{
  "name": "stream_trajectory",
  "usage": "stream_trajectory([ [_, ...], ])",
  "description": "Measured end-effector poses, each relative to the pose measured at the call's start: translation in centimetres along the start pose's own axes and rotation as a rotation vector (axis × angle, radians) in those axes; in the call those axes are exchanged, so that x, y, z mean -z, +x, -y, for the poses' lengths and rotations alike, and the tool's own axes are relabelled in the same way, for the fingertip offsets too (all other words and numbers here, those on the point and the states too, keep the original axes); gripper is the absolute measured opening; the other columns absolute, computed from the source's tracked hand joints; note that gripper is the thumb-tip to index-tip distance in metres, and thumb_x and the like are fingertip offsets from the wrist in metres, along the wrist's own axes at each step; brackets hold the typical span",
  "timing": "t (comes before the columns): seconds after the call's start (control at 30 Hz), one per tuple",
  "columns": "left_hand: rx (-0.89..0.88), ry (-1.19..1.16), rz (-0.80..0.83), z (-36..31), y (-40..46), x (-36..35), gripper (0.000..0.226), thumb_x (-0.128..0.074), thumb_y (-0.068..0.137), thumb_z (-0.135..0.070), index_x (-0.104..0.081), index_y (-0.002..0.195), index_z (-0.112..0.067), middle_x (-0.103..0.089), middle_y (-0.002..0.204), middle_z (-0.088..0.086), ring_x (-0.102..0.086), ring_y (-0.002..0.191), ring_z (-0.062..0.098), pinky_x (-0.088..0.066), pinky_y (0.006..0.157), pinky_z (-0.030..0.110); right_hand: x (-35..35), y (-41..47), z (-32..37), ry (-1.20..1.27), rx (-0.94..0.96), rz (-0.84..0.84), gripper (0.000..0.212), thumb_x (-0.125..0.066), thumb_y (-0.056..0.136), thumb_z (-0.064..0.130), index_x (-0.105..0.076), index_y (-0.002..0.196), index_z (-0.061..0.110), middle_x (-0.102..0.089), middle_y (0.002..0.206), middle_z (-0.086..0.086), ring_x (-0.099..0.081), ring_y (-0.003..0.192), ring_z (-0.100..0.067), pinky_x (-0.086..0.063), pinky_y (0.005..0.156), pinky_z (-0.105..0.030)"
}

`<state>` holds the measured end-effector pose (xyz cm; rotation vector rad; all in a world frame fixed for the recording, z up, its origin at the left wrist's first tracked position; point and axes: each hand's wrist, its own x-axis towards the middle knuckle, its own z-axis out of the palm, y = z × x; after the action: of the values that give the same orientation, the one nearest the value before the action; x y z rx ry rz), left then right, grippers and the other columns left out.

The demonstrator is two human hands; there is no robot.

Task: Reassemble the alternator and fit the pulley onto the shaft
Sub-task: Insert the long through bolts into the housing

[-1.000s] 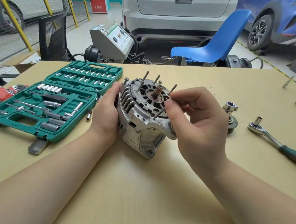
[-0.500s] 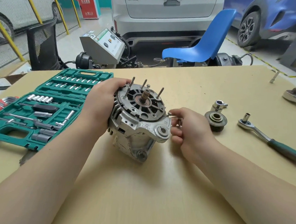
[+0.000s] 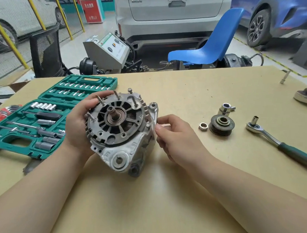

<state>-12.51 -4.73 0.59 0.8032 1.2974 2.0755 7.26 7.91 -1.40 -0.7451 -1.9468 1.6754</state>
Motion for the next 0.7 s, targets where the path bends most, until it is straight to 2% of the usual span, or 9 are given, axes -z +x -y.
stream_trajectory([
  [0.1,0.003,-0.021,-0.031,-0.08,0.33,0.47,0.059,-0.028,0.109,-0.015,-0.086,0.098,-0.017,-0.081,0.105,0.008,-0.077,0.099,0.024,-0.065,0.087,0.033,-0.09,-0.14,-0.07,-0.014,0.033,0.027,0.014,-0.057,0.101,0.035,-0.057,0.114,0.029,-0.059,0.062,0.007,-0.047,0.054,-0.01,-0.036,0.05,-0.026],
  [0.2,-0.015,-0.044,-0.024,-0.03,0.46,0.6,0.067,-0.024,0.11,-0.013,-0.089,0.09,-0.019,-0.083,0.099,0.002,-0.08,0.096,0.017,-0.065,0.08,0.028,0.0,-0.14,-0.22,-0.047,0.069,0.046,0.013,-0.058,0.1,0.038,-0.055,0.112,0.033,-0.061,0.065,0.007,-0.052,0.061,-0.01,-0.042,0.058,-0.031],
  [0.33,-0.031,-0.032,-0.002,0.09,0.64,0.86,0.063,-0.026,0.109,-0.014,-0.088,0.098,-0.017,-0.083,0.107,0.005,-0.078,0.103,0.02,-0.065,0.086,0.031,-0.01,-0.01,-0.52,-0.078,0.082,0.046,0.016,-0.058,0.096,0.042,-0.053,0.109,0.037,-0.062,0.068,0.007,-0.055,0.063,-0.01,-0.045,0.062,-0.033],
  [0.5,-0.168,0.059,0.003,0.47,0.56,0.79,0.072,-0.023,0.109,0.001,-0.089,0.096,-0.023,-0.084,0.102,-0.004,-0.079,0.101,0.013,-0.064,0.087,0.026,0.31,0.19,-0.6,-0.106,0.087,0.034,0.013,-0.059,0.094,0.044,-0.053,0.106,0.041,-0.062,0.067,0.009,-0.056,0.063,-0.007,-0.044,0.062,-0.03],
  [0.7,-0.074,-0.013,-0.008,0.45,0.87,1.02,0.063,-0.027,0.108,-0.012,-0.088,0.097,-0.016,-0.083,0.106,0.005,-0.079,0.102,0.021,-0.065,0.088,0.033,0.45,0.2,-0.55,-0.133,0.089,0.03,0.014,-0.06,0.094,0.039,-0.052,0.105,0.042,-0.061,0.067,0.009,-0.057,0.064,-0.008,-0.047,0.062,-0.029],
])
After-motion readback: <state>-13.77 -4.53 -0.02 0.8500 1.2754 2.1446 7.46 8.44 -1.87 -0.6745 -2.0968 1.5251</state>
